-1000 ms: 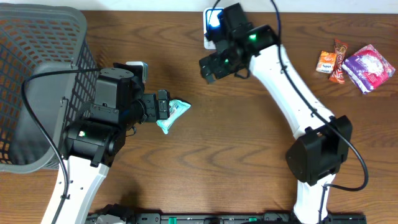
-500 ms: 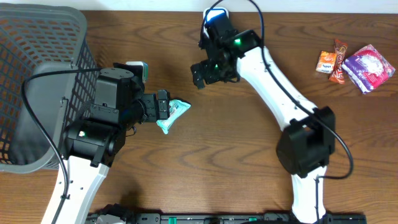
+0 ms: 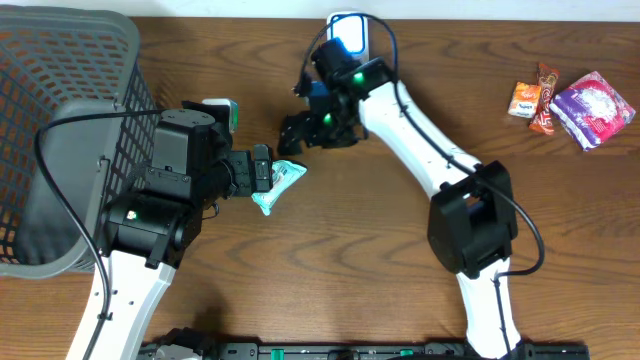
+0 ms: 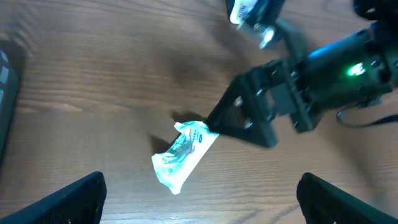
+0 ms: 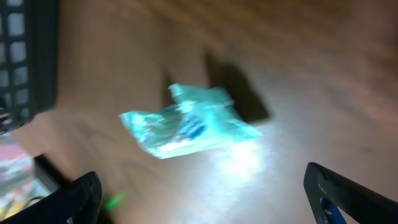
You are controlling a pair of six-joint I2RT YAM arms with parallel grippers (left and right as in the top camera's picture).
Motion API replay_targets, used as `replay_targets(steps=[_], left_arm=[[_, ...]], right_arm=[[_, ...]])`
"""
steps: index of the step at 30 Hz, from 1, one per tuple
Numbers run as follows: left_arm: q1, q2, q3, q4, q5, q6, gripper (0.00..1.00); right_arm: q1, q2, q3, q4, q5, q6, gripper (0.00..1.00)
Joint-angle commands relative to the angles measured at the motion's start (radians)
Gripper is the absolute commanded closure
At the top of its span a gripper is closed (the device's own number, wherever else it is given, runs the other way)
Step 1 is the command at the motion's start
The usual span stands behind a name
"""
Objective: Scan the item barcode
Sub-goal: 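Move the right gripper to the green wipes packet and grasp it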
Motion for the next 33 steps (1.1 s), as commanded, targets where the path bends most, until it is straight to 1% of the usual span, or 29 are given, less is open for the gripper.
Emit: replay_targets(steps=[1, 5, 12, 14, 21, 23, 24, 33], left_arm=[[0.004, -0.001, 0.008, 0.0, 0.006, 0.006, 0.02], [0.004, -0.001, 0.008, 0.0, 0.006, 0.006, 0.02], [0.004, -0.001, 0.008, 0.0, 0.006, 0.006, 0.02], [0.004, -0.001, 0.008, 0.0, 0.006, 0.006, 0.02], [0.004, -0.001, 0.008, 0.0, 0.006, 0.006, 0.03], [0.004, -0.001, 0.008, -0.001, 0.006, 0.006, 0.02], [0.004, -0.001, 0.008, 0.0, 0.006, 0.006, 0.02], [0.004, -0.001, 0.008, 0.0, 0.006, 0.006, 0.02]], right_arm=[[0.037, 0.042, 0.002, -0.006, -0.054, 0.145, 0.01], [0.068, 0.067, 0.002, -0.005, -0.054, 0.225, 0.01], [0.114, 0.076, 0.002, -0.004, -0.046, 0.239, 0.01], [0.114, 0.076, 0.002, 0.005, -0.045, 0.254, 0.13], [0.112, 0.076, 0.002, -0.001, 0.059, 0.457, 0.16], [0.116, 0.076, 0.002, 0.0, 0.076, 0.501, 0.21], [0.12, 0.077, 0.002, 0.0, 0.085, 0.521, 0.22], [0.147, 0.083, 0.001, -0.002, 0.087, 0.607, 0.24]])
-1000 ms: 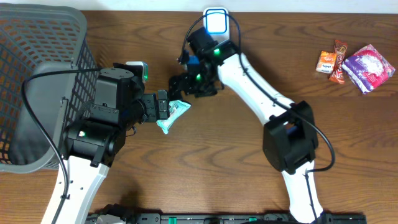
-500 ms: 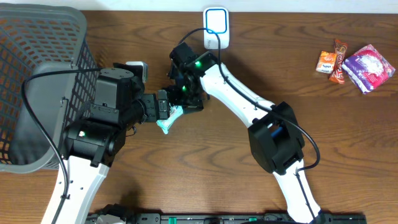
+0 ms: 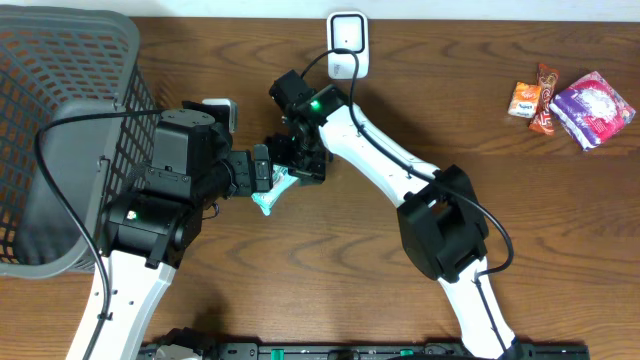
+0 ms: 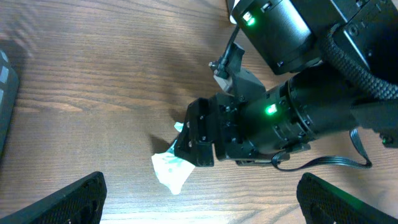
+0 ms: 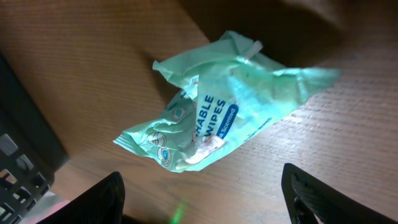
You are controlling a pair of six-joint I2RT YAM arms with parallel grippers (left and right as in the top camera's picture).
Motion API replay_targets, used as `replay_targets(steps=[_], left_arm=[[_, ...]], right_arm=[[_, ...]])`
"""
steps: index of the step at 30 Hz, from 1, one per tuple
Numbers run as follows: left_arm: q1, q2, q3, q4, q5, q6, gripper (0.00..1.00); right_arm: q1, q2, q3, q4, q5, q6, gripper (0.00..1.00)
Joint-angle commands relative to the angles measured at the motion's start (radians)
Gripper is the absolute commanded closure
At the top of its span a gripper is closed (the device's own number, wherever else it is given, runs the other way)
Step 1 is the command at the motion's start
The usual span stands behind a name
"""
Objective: Scan the item barcode
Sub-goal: 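Move the right gripper to the green wipes packet and grasp it, then lift the green wipes packet up to the white scanner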
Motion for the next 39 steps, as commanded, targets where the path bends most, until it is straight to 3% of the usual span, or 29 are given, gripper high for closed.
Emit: replay_targets(steps=[1, 11, 22, 26, 30, 31, 34, 35, 39], left_arm=[[0.004, -0.001, 0.008, 0.0, 0.006, 0.006, 0.02], [0.004, -0.001, 0.008, 0.0, 0.006, 0.006, 0.02], [0.004, -0.001, 0.008, 0.0, 0.006, 0.006, 0.02], [0.004, -0.001, 0.008, 0.0, 0.006, 0.006, 0.02], [0.004, -0.001, 0.008, 0.0, 0.006, 0.006, 0.02], [0.004, -0.001, 0.008, 0.0, 0.006, 0.006, 0.02], [0.004, -0.001, 0.008, 0.0, 0.006, 0.006, 0.02], [0.004, -0.001, 0.008, 0.0, 0.006, 0.006, 0.02], [0.004, -0.001, 0.008, 0.0, 0.006, 0.006, 0.02]], right_arm=[[0.015, 0.013, 0.0, -0.002, 0.013, 0.074, 0.24], [0.024, 0.03, -0.017, 0.006, 0.011, 0.183, 0.25], [0.047, 0.067, -0.029, 0.061, 0.134, 0.324, 0.27], [0.046, 0.091, -0.031, 0.088, 0.133, 0.324, 0.48], [0.046, 0.108, -0.031, 0.087, 0.136, 0.314, 0.5], [0.044, 0.109, -0.031, 0.087, 0.139, 0.302, 0.57], [0.032, 0.109, -0.031, 0.086, 0.133, 0.241, 0.94], [0.023, 0.106, -0.031, 0.085, 0.11, 0.206, 0.99], [-0.034, 0.099, -0.029, 0.082, -0.031, 0.034, 0.99]])
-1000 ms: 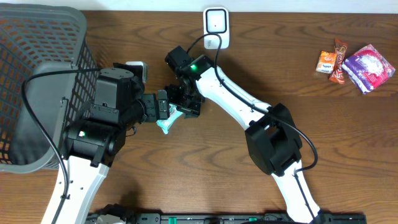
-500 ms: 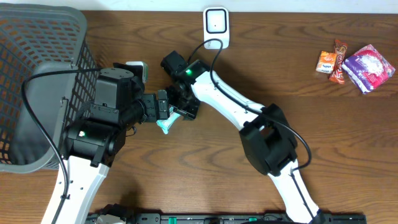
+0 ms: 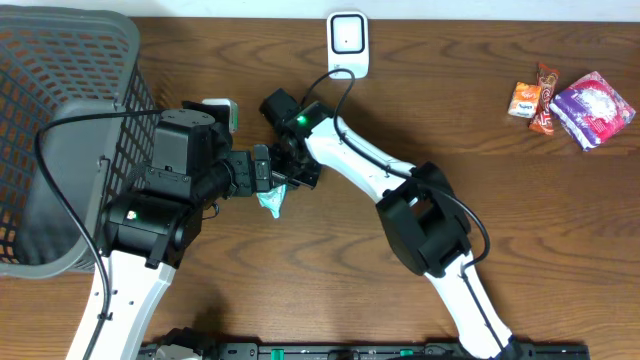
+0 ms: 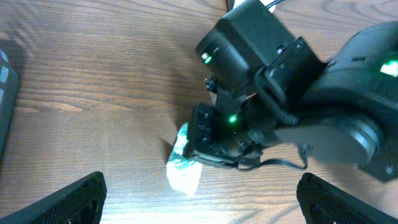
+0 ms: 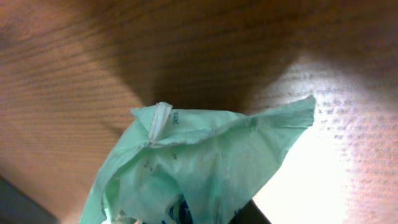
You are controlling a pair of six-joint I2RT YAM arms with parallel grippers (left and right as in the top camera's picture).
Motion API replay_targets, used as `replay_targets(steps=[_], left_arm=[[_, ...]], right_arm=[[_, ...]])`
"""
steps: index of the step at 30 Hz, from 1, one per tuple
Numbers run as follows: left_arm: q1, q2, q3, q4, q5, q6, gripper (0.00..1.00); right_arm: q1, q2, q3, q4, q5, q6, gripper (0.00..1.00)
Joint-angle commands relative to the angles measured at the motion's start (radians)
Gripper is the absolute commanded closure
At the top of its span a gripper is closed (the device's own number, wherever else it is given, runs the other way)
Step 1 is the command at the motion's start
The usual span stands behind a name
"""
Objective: Scan the item barcode
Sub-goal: 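Lift the green wipes packet up to the white scanner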
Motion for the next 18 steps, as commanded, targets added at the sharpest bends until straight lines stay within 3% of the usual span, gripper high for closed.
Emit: replay_targets(steps=[1, 4, 10, 18], left_arm=[[0.004, -0.001, 0.008, 0.0, 0.006, 0.006, 0.02], [0.004, -0.001, 0.008, 0.0, 0.006, 0.006, 0.02], [0.004, -0.001, 0.008, -0.001, 0.006, 0.006, 0.02], [0.004, -0.001, 0.008, -0.001, 0.005, 0.006, 0.02]], right_arm=[[-0.074, 0.007, 0.0, -0.003, -0.165, -0.227, 0.99], [-0.143, 0.0, 0.001, -0.003, -0.399, -0.414, 0.99], [-0.319, 0.0, 0.001, -0.05, -1.045, -0.756, 0.99], [-0.437, 0.0, 0.001, -0.164, -1.137, -0.771, 0.99]])
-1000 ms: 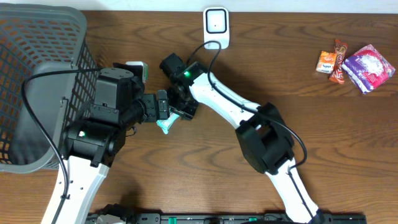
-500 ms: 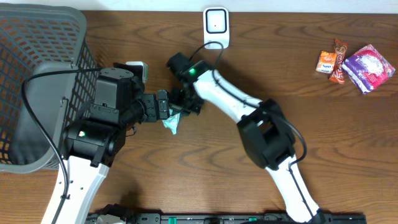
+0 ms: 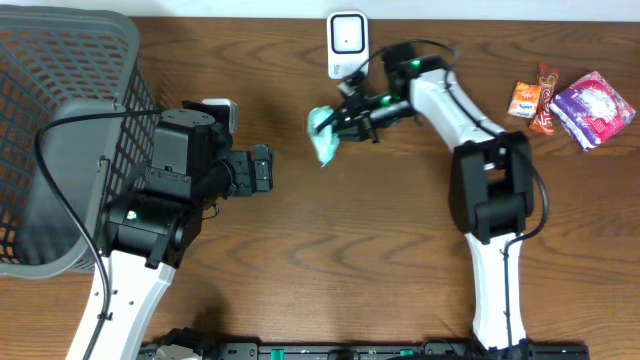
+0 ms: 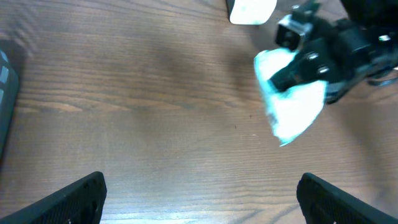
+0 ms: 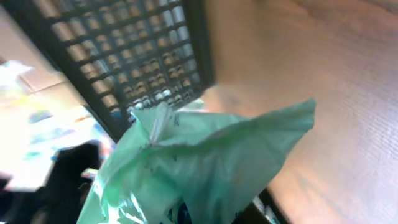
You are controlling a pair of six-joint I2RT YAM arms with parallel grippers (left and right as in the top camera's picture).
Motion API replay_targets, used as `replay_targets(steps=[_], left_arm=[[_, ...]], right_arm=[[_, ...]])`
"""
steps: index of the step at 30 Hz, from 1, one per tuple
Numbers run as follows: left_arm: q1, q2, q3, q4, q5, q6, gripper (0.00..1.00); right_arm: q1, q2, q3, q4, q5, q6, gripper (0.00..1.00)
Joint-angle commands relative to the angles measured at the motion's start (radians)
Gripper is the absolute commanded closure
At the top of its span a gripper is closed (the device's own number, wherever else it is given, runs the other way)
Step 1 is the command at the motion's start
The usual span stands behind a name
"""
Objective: Scan the item barcode
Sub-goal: 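Lift the green wipes packet up to the white scanner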
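Observation:
A crumpled green wipes pack (image 3: 322, 137) hangs above the table, with my right gripper (image 3: 338, 124) shut on it. It is just below and left of the white scanner (image 3: 346, 35) at the table's far edge. In the left wrist view the pack (image 4: 291, 107) is blurred, with the scanner (image 4: 252, 10) at the top edge. The pack (image 5: 199, 163) fills the right wrist view and hides the fingertips. My left gripper (image 3: 263, 168) stays open left of the pack, its fingers (image 4: 65, 200) wide apart over bare wood.
A dark mesh basket (image 3: 60, 120) takes up the left side, and it also shows in the right wrist view (image 5: 124, 56). At the far right lie an orange packet (image 3: 524, 98), a brown bar (image 3: 545, 100) and a purple pack (image 3: 593, 108).
My right gripper, shut on the pack down on the table beside my left gripper, now holds it raised and further right, close to the scanner. My left arm is unmoved.
The pack lay on the table in front of my open left gripper, with my right gripper open near it. My right gripper was then low over the pack, then shut on it. Now the pack is off the table by the scanner.

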Motion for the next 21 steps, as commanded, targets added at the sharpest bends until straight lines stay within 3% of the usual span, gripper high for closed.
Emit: replay_targets(steps=[1, 5, 11, 21], left_arm=[[0.004, -0.001, 0.008, 0.0, 0.006, 0.006, 0.02], [0.004, -0.001, 0.008, 0.0, 0.006, 0.006, 0.02], [0.004, -0.001, 0.008, 0.0, 0.006, 0.006, 0.02], [0.004, -0.001, 0.008, 0.0, 0.006, 0.006, 0.02]], right_arm=[[-0.004, 0.0, 0.001, -0.013, -0.17, -0.061, 0.99], [-0.002, 0.0, 0.002, -0.013, -0.114, -0.061, 0.99], [0.005, -0.001, 0.025, -0.006, 0.183, 0.0, 0.99], [0.039, -0.051, 0.334, -0.231, 1.067, 0.088, 0.99]])
